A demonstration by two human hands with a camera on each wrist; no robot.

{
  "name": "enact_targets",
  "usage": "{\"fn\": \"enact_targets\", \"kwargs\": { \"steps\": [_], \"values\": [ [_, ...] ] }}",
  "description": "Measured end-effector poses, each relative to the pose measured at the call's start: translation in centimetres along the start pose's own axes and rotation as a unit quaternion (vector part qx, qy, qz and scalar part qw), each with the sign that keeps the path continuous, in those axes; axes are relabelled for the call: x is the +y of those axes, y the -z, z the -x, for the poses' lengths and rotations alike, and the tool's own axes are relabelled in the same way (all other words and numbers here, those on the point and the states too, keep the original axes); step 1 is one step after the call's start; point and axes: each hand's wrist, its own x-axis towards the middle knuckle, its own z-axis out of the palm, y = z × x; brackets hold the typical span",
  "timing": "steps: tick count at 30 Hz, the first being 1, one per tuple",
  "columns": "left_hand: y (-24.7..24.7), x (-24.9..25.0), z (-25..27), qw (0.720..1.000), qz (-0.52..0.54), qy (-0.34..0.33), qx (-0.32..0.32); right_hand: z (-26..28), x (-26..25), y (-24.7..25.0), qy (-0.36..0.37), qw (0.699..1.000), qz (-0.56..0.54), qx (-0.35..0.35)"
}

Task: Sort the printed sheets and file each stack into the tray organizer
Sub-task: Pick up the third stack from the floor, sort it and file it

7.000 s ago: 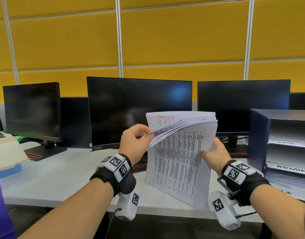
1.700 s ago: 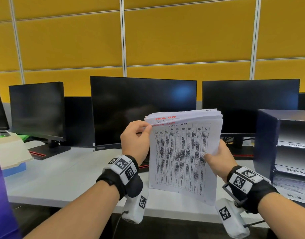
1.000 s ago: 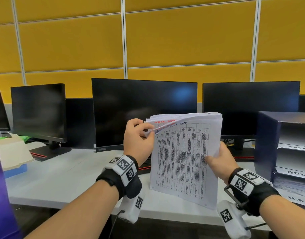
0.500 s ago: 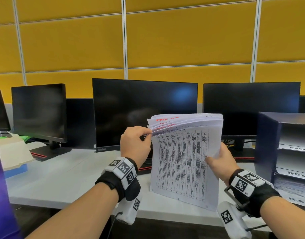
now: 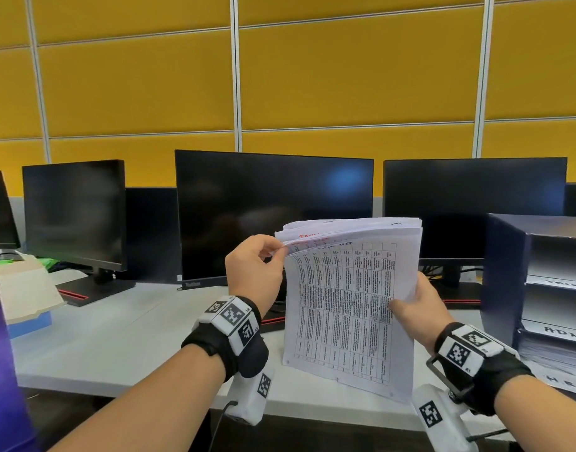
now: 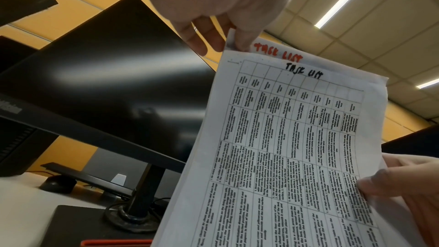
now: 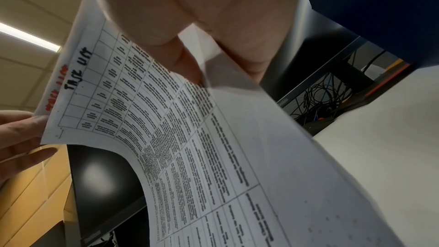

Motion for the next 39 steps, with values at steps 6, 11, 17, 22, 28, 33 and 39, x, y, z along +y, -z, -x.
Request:
{"fn": "enact_targets", "kwargs": {
  "steps": [6,11,17,22,28,33,39],
  "values": [
    [-0.5,-0.7,0.0,0.997,-0.017,-0.067,-0.031,-0.1,0.1,0.0,-0.008,1.000,-0.010,-0.009],
    [-0.5,-0.7,0.0,0.998,-0.026,-0.052,-0.038,-0.1,0.1,0.0,-0.009,1.000,-0.015,-0.006],
    [-0.1,-0.6,0.0,0.998,-0.027,-0.027,-0.057,0.0,0.1,0.0,-0.006,1.000,-0.013,-0.002],
    [0.2,-0.3,0.1,0.998,-0.004,-0.023,-0.061,0.2,-0.1,0.0,0.000,1.000,-0.013,-0.007],
    [0.3,0.3,0.0,0.993,0.024,-0.008,-0.119,0.4,-0.5,0.0,-0.003,1.000,-0.019,-0.012],
    [0.0,0.4,0.2,0.995,-0.006,0.003,-0.099,0.5,-0.4,0.1,-0.007,1.000,-0.019,-0.015],
    [-0.3,-0.1,0.4,0.991,-0.033,-0.045,-0.123,0.5,-0.6,0.1,-0.009,1.000,-0.013,-0.013]
  ]
}}
